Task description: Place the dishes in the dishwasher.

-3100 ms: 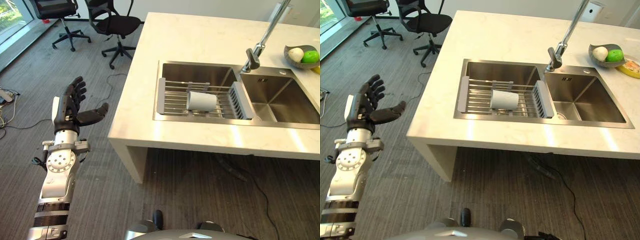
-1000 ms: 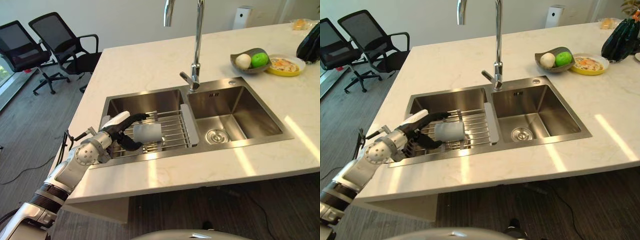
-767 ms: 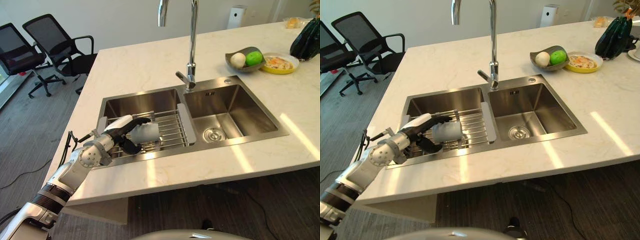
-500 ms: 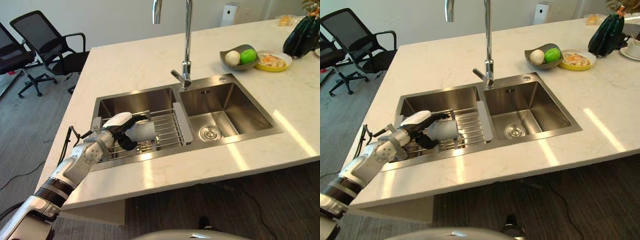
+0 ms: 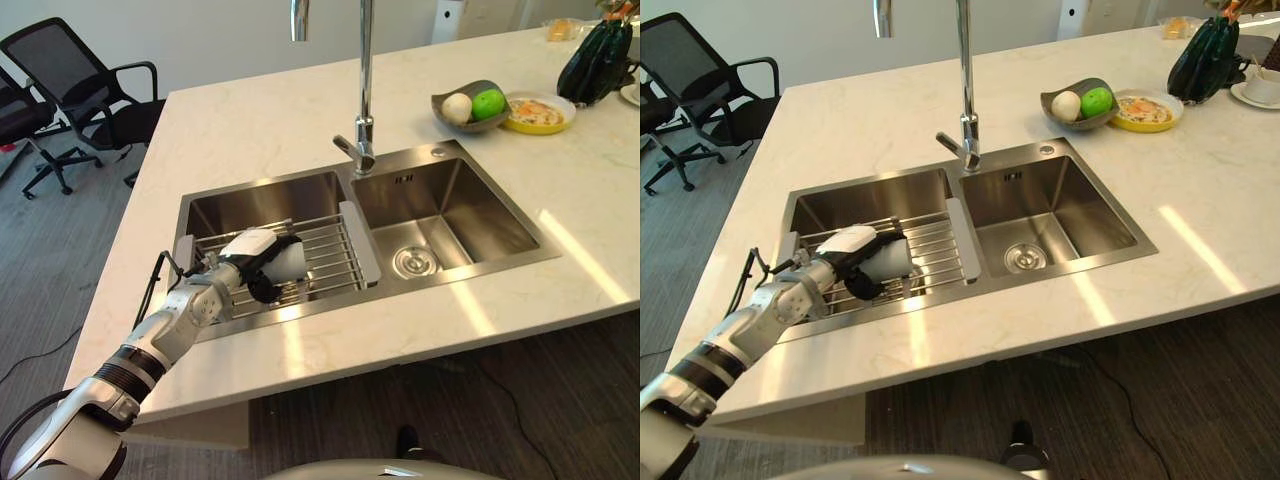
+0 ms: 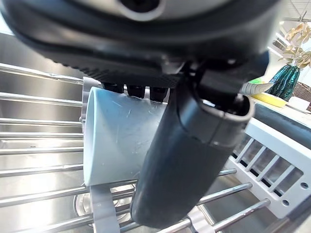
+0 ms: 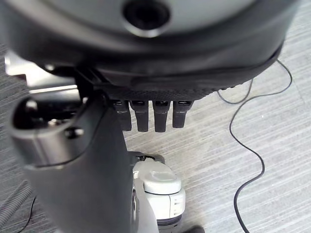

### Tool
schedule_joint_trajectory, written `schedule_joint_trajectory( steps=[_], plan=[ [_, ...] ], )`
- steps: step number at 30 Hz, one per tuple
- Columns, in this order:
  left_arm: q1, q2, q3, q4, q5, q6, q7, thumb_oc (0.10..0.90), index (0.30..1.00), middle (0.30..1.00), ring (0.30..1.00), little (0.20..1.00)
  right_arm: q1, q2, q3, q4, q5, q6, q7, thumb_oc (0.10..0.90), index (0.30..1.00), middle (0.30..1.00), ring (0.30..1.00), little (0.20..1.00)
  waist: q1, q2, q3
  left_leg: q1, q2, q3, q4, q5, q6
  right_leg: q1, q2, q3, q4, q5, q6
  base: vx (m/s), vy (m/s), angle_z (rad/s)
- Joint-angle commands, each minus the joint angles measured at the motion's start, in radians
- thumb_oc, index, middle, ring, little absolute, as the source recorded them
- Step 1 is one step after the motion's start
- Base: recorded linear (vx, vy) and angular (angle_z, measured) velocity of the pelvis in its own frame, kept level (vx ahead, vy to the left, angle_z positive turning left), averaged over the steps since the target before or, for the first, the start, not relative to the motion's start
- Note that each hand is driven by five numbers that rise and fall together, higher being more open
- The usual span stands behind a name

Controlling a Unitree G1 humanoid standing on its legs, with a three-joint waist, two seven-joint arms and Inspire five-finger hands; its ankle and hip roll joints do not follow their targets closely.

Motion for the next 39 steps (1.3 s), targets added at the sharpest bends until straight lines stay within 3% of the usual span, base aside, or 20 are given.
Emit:
schedule_joint_trajectory(
  steps=[1,3,4,5,6,12,17,21,25,26,28,29,30,31,32,34,36,37,38,39],
  plan=[
    [-0.213,0.033,0.006,0.068,0.038,0.001,0.013,0.8,0.9,0.9,0.9,0.9,-0.025,0.002,0.012,0.021,-0.001,-0.001,-0.002,0.8,0.9,0.9,0.9,0.9,-0.005,-0.045,0.015,0.028,-0.039,-0.007,0.004,-0.054,0.001,0.019,-0.071,-0.029,0.019,-0.075,0.125,0.0,0.003,-0.06],
    [-0.229,0.037,-0.013,0.089,0.05,0.009,0.001,0.8,0.9,0.9,0.9,0.9,-0.027,0.001,0.011,0.022,-0.002,0.004,0.001,0.8,0.9,0.9,0.9,0.9,-0.006,-0.045,0.019,0.026,-0.039,-0.006,0.004,-0.054,0.001,0.016,-0.071,-0.028,0.019,-0.073,0.126,0.0,0.008,-0.08],
    [-0.235,0.038,-0.02,0.094,0.056,0.011,-0.004,0.751,0.827,0.827,0.827,0.827,-0.028,0.0,0.011,0.024,-0.003,0.006,0.001,0.8,0.9,0.9,0.9,0.9,-0.007,-0.044,0.019,0.026,-0.039,-0.006,0.004,-0.054,0.002,0.016,-0.072,-0.028,0.019,-0.073,0.126,0.0,0.009,-0.06],
    [-0.245,0.042,-0.033,0.1,0.063,0.012,-0.015,0.453,0.38,0.38,0.38,0.38,-0.029,-0.002,0.01,0.026,-0.004,0.008,0.002,0.8,0.9,0.9,0.9,0.9,-0.007,-0.044,0.02,0.024,-0.039,-0.006,0.004,-0.054,0.002,0.014,-0.072,-0.028,0.019,-0.073,0.126,0.0,0.004,-0.04],
    [-0.255,0.044,-0.047,0.1,0.072,0.01,-0.02,0.4,0.3,0.3,0.3,0.3,-0.03,-0.003,0.012,0.029,-0.005,0.009,0.001,0.8,0.9,0.9,0.9,0.9,-0.007,-0.044,0.021,0.023,-0.039,-0.004,0.004,-0.054,0.002,0.014,-0.072,-0.028,0.019,-0.072,0.126,0.0,0.0,0.0],
    [-0.299,0.067,-0.127,0.1,0.113,-0.013,-0.033,0.4,0.3,0.3,0.3,0.3,-0.034,-0.008,0.023,0.037,-0.006,0.005,-0.001,0.8,0.9,0.9,0.9,0.9,-0.01,-0.041,0.023,0.022,-0.036,-0.004,0.004,-0.052,-0.001,0.016,-0.07,-0.03,0.019,-0.077,0.126,0.0,0.0,0.0],
    [-0.308,0.082,-0.122,0.07,0.122,-0.035,0.017,0.4,0.3,0.3,0.3,0.3,-0.034,-0.002,0.03,0.016,-0.001,-0.01,-0.008,0.8,0.9,0.9,0.9,0.9,-0.004,-0.043,0.023,0.017,-0.032,-0.009,0.004,-0.048,-0.007,0.018,-0.072,-0.04,0.019,-0.08,0.125,0.0,-0.009,0.0],
    [-0.197,0.105,0.025,-0.077,0.123,-0.092,0.152,0.4,0.3,0.3,0.3,0.3,-0.018,0.022,0.041,-0.012,0.001,-0.037,-0.014,0.8,0.9,0.9,0.9,0.9,0.018,-0.056,0.014,0.024,-0.016,-0.012,0.004,-0.042,-0.021,0.034,-0.068,-0.064,0.019,-0.095,0.121,0.03,-0.06,0.06],
    [-0.071,0.126,0.177,-0.161,0.121,-0.088,0.227,0.4,0.3,0.3,0.3,0.3,-0.012,0.043,0.035,-0.007,-0.008,-0.043,-0.018,0.8,0.9,0.9,0.9,0.9,0.048,-0.064,0.011,0.029,-0.003,-0.019,0.006,-0.03,-0.033,0.049,-0.061,-0.08,0.019,-0.109,0.114,0.02,-0.055,0.1],
    [-0.071,0.126,0.177,-0.161,0.121,-0.088,0.227,0.4,0.3,0.3,0.3,0.3,-0.012,0.043,0.035,-0.007,-0.008,-0.043,-0.018,0.8,0.9,0.9,0.9,0.9,0.048,-0.064,0.011,0.029,-0.003,-0.019,0.006,-0.03,-0.033,0.049,-0.061,-0.08,0.019,-0.109,0.114,0.03,-0.079,0.1],
    [0.095,0.075,0.39,-0.275,0.077,-0.087,0.29,0.4,0.3,0.3,0.3,0.3,-0.015,0.055,0.034,0.009,-0.023,-0.044,-0.023,0.8,0.9,0.9,0.9,0.9,0.083,-0.068,0.02,0.013,0.023,-0.041,0.042,-0.018,-0.056,0.069,-0.052,-0.111,0.019,-0.133,0.102,0.0,-0.114,0.13],
    [0.095,0.075,0.39,-0.275,0.077,-0.087,0.29,0.4,0.3,0.3,0.3,0.3,-0.015,0.055,0.034,0.009,-0.023,-0.044,-0.023,0.8,0.9,0.9,0.9,0.9,0.083,-0.068,0.02,0.013,0.023,-0.041,0.042,-0.018,-0.056,0.069,-0.052,-0.111,0.019,-0.133,0.102,-0.05,-0.158,0.27],
    [0.167,0.045,0.492,-0.328,0.046,-0.092,0.323,0.4,0.3,0.3,0.3,0.3,-0.021,0.05,0.044,0.012,-0.045,-0.044,-0.026,0.8,0.9,0.9,0.9,0.9,0.105,-0.071,0.027,-0.019,0.04,-0.065,0.081,0.002,-0.073,0.08,-0.049,-0.139,0.019,-0.144,0.09,-0.04,-0.083,0.18],
    [0.167,0.045,0.492,-0.328,0.046,-0.092,0.323,0.4,0.3,0.3,0.3,0.3,-0.021,0.05,0.044,0.012,-0.045,-0.044,-0.026,0.8,0.9,0.9,0.9,0.9,0.105,-0.071,0.027,-0.019,0.04,-0.065,0.081,0.002,-0.073,0.08,-0.049,-0.139,0.019,-0.144,0.09,-0.07,-0.127,0.47],
    [0.206,0.035,0.552,-0.358,0.03,-0.097,0.335,0.4,0.3,0.3,0.3,0.3,-0.027,0.046,0.05,0.015,-0.055,-0.043,-0.027,0.8,0.9,0.9,0.9,0.9,0.114,-0.073,0.026,-0.045,0.047,-0.082,0.098,0.024,-0.082,0.084,-0.049,-0.166,0.019,-0.147,0.084,-0.07,-0.127,0.76],
    [0.282,-0.023,0.674,-0.445,-0.09,-0.154,0.393,0.4,0.3,0.3,0.3,0.3,-0.046,0.031,0.066,0.028,-0.086,-0.047,-0.037,0.8,0.9,0.9,0.9,0.9,0.197,-0.071,0.023,-0.08,0.076,-0.141,0.079,0.085,-0.118,0.118,-0.041,-0.251,0.019,-0.173,0.069,-0.04,-0.181,1.23],
    [0.295,-0.027,0.686,-0.456,-0.093,-0.152,0.388,0.4,0.3,0.3,0.3,0.3,-0.047,0.028,0.07,0.03,-0.087,-0.048,-0.037,0.8,0.9,0.9,0.9,0.9,0.185,-0.07,0.022,-0.085,0.074,-0.149,0.075,0.094,-0.118,0.117,-0.042,-0.26,0.019,-0.169,0.068,-0.02,-0.069,0.79],
    [0.291,-0.075,0.721,-0.468,-0.183,-0.171,0.451,0.4,0.3,0.3,0.3,0.3,-0.066,0.02,0.087,0.046,-0.107,-0.048,-0.054,0.8,0.9,0.9,0.9,0.9,0.234,-0.062,0.025,-0.119,0.094,-0.189,0.053,0.146,-0.142,0.133,-0.038,-0.317,0.019,-0.185,0.062,-0.06,-0.07,1.29],
    [0.283,-0.1,0.739,-0.473,-0.225,-0.174,0.474,0.4,0.3,0.3,0.3,0.3,-0.074,0.015,0.089,0.052,-0.108,-0.051,-0.065,0.8,0.9,0.9,0.9,0.9,0.243,-0.055,0.028,-0.152,0.097,-0.211,0.042,0.187,-0.148,0.139,-0.042,-0.363,0.019,-0.191,0.062,-0.06,-0.07,1.29],
    [0.283,-0.1,0.739,-0.473,-0.225,-0.174,0.474,0.4,0.3,0.3,0.3,0.3,-0.074,0.015,0.089,0.052,-0.108,-0.051,-0.065,0.8,0.9,0.9,0.9,0.9,0.243,-0.055,0.028,-0.152,0.097,-0.211,0.042,0.187,-0.148,0.139,-0.042,-0.363,0.019,-0.191,0.062,-0.08,-0.048,1.86]
  ],
)
